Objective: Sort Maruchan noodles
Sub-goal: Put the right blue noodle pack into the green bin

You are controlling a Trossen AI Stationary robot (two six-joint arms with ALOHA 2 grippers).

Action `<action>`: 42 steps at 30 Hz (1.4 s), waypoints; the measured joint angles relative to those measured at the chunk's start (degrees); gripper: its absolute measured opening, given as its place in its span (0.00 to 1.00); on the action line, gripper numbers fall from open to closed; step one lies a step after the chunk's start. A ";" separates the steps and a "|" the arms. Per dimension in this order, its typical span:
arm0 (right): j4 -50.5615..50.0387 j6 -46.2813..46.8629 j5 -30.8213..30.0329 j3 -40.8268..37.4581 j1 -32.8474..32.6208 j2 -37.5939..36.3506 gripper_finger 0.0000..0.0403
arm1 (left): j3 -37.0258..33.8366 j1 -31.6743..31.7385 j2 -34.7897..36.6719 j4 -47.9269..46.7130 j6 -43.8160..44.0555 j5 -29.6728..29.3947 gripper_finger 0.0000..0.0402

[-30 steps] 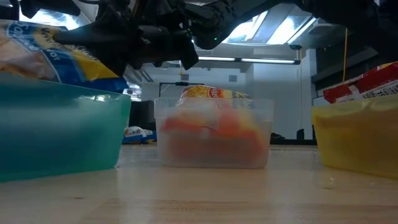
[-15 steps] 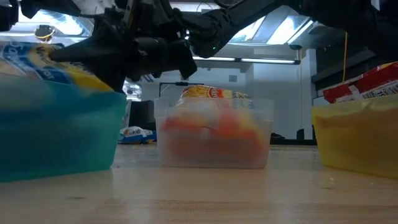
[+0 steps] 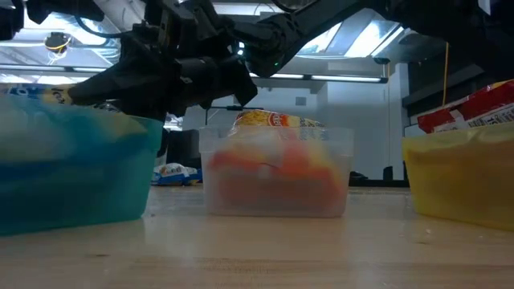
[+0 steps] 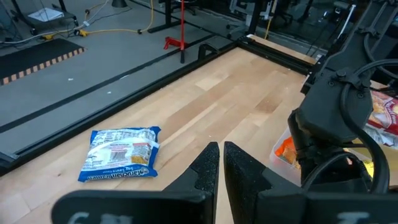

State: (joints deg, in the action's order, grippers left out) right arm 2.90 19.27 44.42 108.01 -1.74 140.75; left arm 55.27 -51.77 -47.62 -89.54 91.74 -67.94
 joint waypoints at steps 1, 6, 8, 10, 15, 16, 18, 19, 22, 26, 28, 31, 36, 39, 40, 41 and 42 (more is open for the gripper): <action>0.00 -0.24 -0.35 0.00 0.00 0.00 0.30 | 0.00 0.00 0.00 0.00 0.00 0.02 0.04; 0.44 -1.48 -0.28 0.00 0.75 0.00 0.42 | 0.00 0.00 -0.01 0.00 0.02 0.11 0.04; 0.26 -1.54 -0.37 0.00 1.13 0.00 0.46 | 0.00 0.00 0.00 0.00 0.02 0.11 0.04; 0.23 -1.54 -0.43 0.00 1.56 0.00 0.49 | 0.00 0.00 -0.02 0.00 0.04 0.13 0.04; -0.12 -1.79 -0.55 0.00 2.89 -0.50 0.51 | 0.00 -0.02 0.00 0.00 0.04 0.13 0.04; 0.37 -2.29 -0.44 0.00 3.02 -0.69 0.51 | 0.00 -0.02 0.00 0.01 0.04 0.13 0.04; 0.28 -3.58 -0.42 0.00 3.32 -1.48 0.50 | 0.00 0.00 -0.01 0.00 -0.02 0.13 0.04; 0.60 -4.51 -0.41 0.00 3.36 -1.79 0.50 | 0.00 -0.02 0.00 0.00 -0.27 0.11 0.04; 0.73 -6.40 -0.19 0.00 2.85 -2.73 0.47 | 0.00 -0.02 0.00 0.00 -0.37 0.11 0.04; 1.25 -8.47 0.75 0.00 0.61 -3.02 0.45 | 0.00 -0.01 0.00 0.00 -0.39 0.09 0.04; 1.62 -10.41 -0.62 0.00 -0.98 -3.02 0.44 | 0.00 0.00 -0.02 0.02 -0.40 0.09 0.04; 1.92 -15.07 -5.72 0.00 -2.92 -3.02 0.43 | 0.00 0.00 -0.02 0.02 -0.42 0.07 0.04; 5.44 -17.78 -9.15 0.00 -3.91 -3.02 0.41 | 0.00 0.00 0.00 0.04 -0.37 0.07 0.04; 4.57 -19.79 -11.68 0.00 -3.91 -3.02 0.40 | 0.00 0.00 -0.01 0.22 -0.37 0.04 0.04; 4.57 -19.92 -12.12 0.00 -3.85 -3.02 0.39 | 0.00 0.00 -0.01 0.22 -0.37 0.04 0.04; 4.62 -19.97 -12.34 0.00 -3.85 -3.02 0.39 | 0.00 0.00 -0.01 0.22 -0.37 0.03 0.04; 4.73 -19.99 -12.38 0.00 -3.81 -2.97 0.39 | 0.00 0.00 0.00 0.22 -0.37 -0.05 0.04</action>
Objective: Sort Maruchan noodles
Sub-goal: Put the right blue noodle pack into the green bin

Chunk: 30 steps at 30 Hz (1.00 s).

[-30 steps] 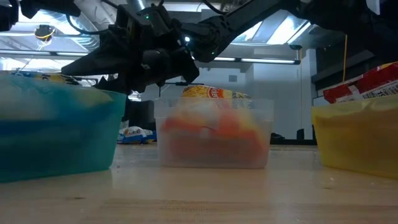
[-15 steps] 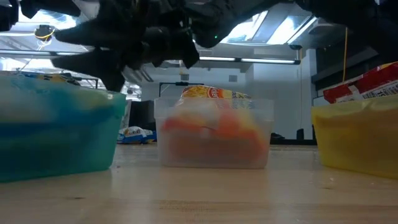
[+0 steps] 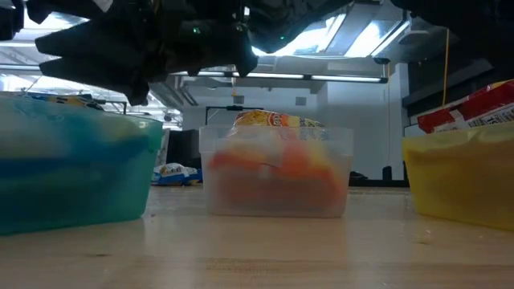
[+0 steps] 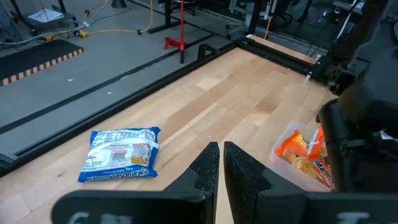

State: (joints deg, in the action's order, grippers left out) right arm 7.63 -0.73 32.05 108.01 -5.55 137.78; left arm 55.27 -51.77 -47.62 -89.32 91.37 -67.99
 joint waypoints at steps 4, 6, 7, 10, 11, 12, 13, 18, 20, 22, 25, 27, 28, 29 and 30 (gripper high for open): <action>-0.90 -0.50 -0.16 -0.07 -0.04 0.80 0.39 | 0.00 0.00 0.00 -0.02 0.00 -0.25 0.04; -1.35 -0.90 -0.15 -0.18 -0.04 1.35 0.39 | 0.00 0.00 -0.02 -0.01 -0.02 -0.28 0.04; -1.56 -0.93 -0.08 -0.24 -0.04 1.57 0.39 | 0.00 0.00 0.00 -0.02 -0.02 -0.28 0.04; -0.50 -0.98 -0.48 -0.20 0.22 2.26 0.39 | 0.00 0.02 -0.02 -0.02 -0.02 -0.30 0.04; -0.65 -0.99 -0.60 -0.20 0.37 2.33 0.39 | 0.00 0.00 0.00 -0.02 -0.02 -0.36 0.04; -0.69 -1.04 -1.01 -0.16 0.46 2.67 0.39 | 0.00 0.01 0.00 -0.02 -0.02 -0.36 0.04; -0.44 -1.11 -1.40 -0.01 0.69 3.13 0.39 | 0.00 0.02 -0.02 -0.01 -0.02 -0.34 0.04; -1.34 -0.82 -1.05 -0.09 1.56 4.37 0.39 | -0.02 0.02 -0.02 0.00 0.00 -0.22 0.04; -1.30 -0.54 -1.03 -0.09 1.88 4.37 0.39 | -0.02 0.01 0.00 0.00 0.00 -0.21 0.04; -1.13 -0.63 -1.26 -0.09 1.86 4.37 0.39 | -0.02 0.02 -0.02 0.00 0.00 -0.21 0.04; -1.04 -0.95 -1.47 -0.03 2.11 4.23 0.39 | -0.02 0.02 0.00 -0.02 -0.01 -0.17 0.04; -2.15 -0.98 -1.39 1.24 2.63 4.24 0.39 | -0.02 0.02 -0.02 0.00 0.00 -0.13 0.04; -2.90 -0.99 -0.94 2.32 3.03 4.26 0.39 | -0.02 0.01 0.00 -0.01 0.00 -0.01 0.04; -3.60 -0.99 -0.52 3.64 3.51 4.26 0.39 | -0.02 0.01 -0.01 0.00 0.00 0.06 0.04; -4.29 -1.04 -0.29 4.99 3.94 4.23 0.39 | -0.02 0.01 -0.02 0.00 0.00 0.07 0.04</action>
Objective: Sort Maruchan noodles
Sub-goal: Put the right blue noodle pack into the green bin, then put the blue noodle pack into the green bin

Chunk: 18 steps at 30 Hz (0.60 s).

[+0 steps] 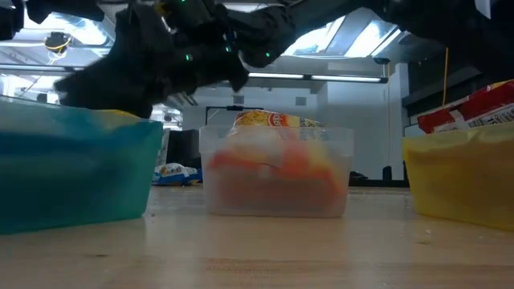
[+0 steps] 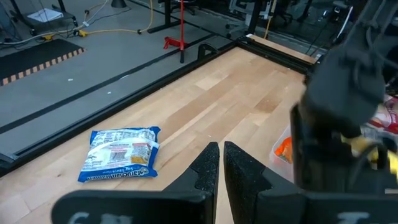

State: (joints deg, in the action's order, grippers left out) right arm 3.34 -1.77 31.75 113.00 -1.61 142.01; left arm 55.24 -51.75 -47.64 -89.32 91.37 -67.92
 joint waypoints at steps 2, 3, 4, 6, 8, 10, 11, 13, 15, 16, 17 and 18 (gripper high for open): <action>-2.19 0.01 0.49 2.40 1.03 -0.11 0.39 | 0.00 -0.01 0.02 -0.01 0.00 0.00 0.04; -3.67 0.01 0.74 3.58 1.56 -0.11 0.39 | 0.00 -0.01 0.02 0.00 -0.02 0.02 0.04; -5.62 -0.06 0.76 4.82 2.12 -0.11 0.39 | 0.00 0.01 0.00 0.00 -0.02 0.02 0.04; -9.62 -1.20 0.30 7.57 3.33 -0.09 0.39 | 0.00 0.01 0.01 -0.02 -0.02 0.02 0.04; -14.99 -3.23 -2.91 10.37 4.81 -0.13 0.39 | 0.00 0.01 0.00 -0.02 -0.02 0.04 0.04; -21.42 -5.99 -8.90 12.64 6.57 -0.13 0.39 | 0.00 -0.01 0.02 -0.02 -0.04 0.05 0.04; -23.97 -7.30 -12.71 13.37 7.43 -0.13 0.39 | 0.00 -0.01 0.01 -0.02 -0.04 0.07 0.04; -27.98 -8.88 -20.78 14.96 9.14 -0.13 0.39 | 0.00 -0.01 0.02 -0.02 -0.04 0.07 0.04; -30.97 -9.21 -27.37 16.68 10.88 -0.13 0.40 | 0.00 -0.01 0.00 -0.04 -0.04 0.07 0.04; -32.18 -9.25 -29.64 17.24 11.89 -0.15 0.42 | 0.00 -0.01 0.01 -0.04 -0.04 0.07 0.04; -33.44 -9.25 -30.98 17.64 12.80 -0.17 0.45 | 0.00 -0.01 0.01 -0.13 -0.04 0.07 0.04; -34.77 -9.27 -31.73 17.90 13.74 -0.17 0.48 | 0.00 -0.01 0.02 -0.23 -0.07 0.07 0.04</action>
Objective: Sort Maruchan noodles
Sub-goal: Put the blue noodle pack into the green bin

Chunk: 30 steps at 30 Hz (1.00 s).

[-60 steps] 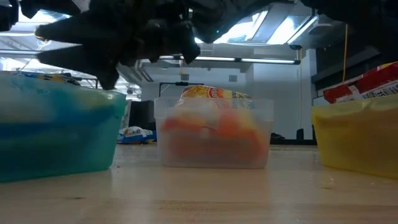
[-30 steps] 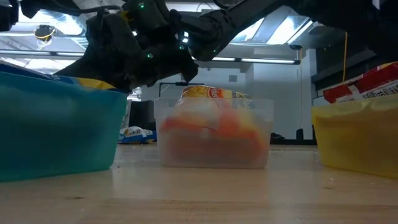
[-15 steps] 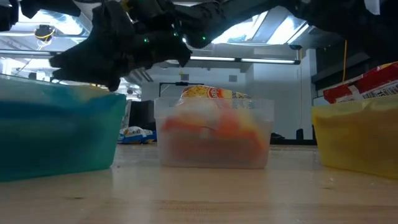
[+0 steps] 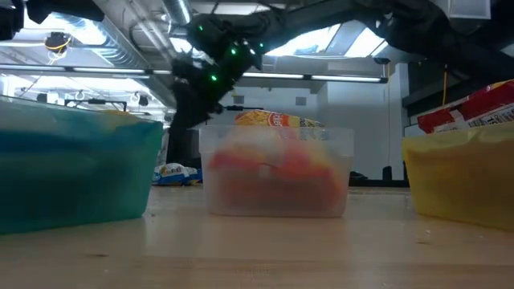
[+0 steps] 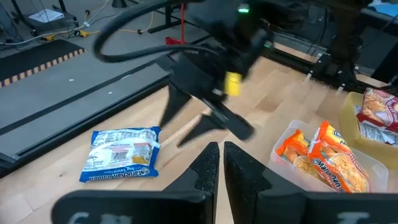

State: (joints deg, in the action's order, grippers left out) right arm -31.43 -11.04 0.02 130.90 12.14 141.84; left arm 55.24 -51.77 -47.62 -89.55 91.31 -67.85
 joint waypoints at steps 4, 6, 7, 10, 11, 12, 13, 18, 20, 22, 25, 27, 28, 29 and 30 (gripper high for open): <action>-4.65 -2.70 -1.02 0.58 3.35 0.01 0.64 | 0.00 0.00 0.00 -0.11 -0.43 -0.01 0.04; -8.48 -5.95 -1.60 0.58 4.70 0.00 0.71 | 0.00 0.00 -0.01 -0.35 -0.42 -0.01 0.04; -10.07 -7.49 -2.01 0.49 5.30 0.00 0.74 | 0.00 0.00 0.01 -0.42 -0.42 -0.02 0.04; -10.08 -8.41 -2.31 0.48 6.65 0.02 0.80 | 0.00 0.03 0.01 -0.42 -0.44 -0.39 0.04; -9.34 -7.65 -1.97 0.54 6.90 0.15 0.81 | 0.00 0.17 -0.01 -0.44 -0.46 -0.77 0.04; -8.41 -7.23 -1.86 0.62 7.19 0.43 0.81 | 0.00 0.43 -0.02 -0.44 -0.46 -1.06 0.04; -8.16 -7.01 -1.71 0.59 7.43 0.64 0.81 | 0.00 0.75 -0.02 -0.44 -0.46 -1.22 0.04; -5.55 -4.02 -1.38 0.47 7.48 1.81 0.81 | 0.00 2.64 0.01 -0.46 -0.50 -1.46 0.04; -4.17 -3.94 -1.63 0.55 7.39 1.93 0.81 | 0.00 3.50 -0.02 -0.44 -0.50 -1.46 0.04; -4.46 -3.53 -1.99 0.58 7.39 2.14 0.81 | 0.00 4.37 0.01 -0.46 -0.44 -1.46 0.04; -6.61 -2.87 -2.06 0.49 7.39 2.32 0.81 | 0.01 6.83 0.51 0.11 3.02 -1.40 0.04; -8.35 -2.94 -2.09 0.44 7.39 1.24 0.81 | 0.73 9.50 0.94 0.17 3.89 1.61 0.04; -8.52 -3.13 -2.10 0.43 7.45 0.38 0.81 | 1.35 11.38 1.00 0.20 3.27 3.11 0.04; -8.88 -3.32 -2.09 0.43 7.61 -0.90 0.81 | 2.03 13.56 0.80 0.31 2.36 4.28 0.04; -9.64 -3.77 -2.06 0.43 7.80 -2.53 0.81 | 2.76 15.93 0.55 0.47 1.20 5.26 0.04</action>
State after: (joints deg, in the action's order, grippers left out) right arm -41.07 -14.80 -2.03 131.33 19.93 139.31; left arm 58.00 -35.83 -47.07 -89.09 92.51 -62.60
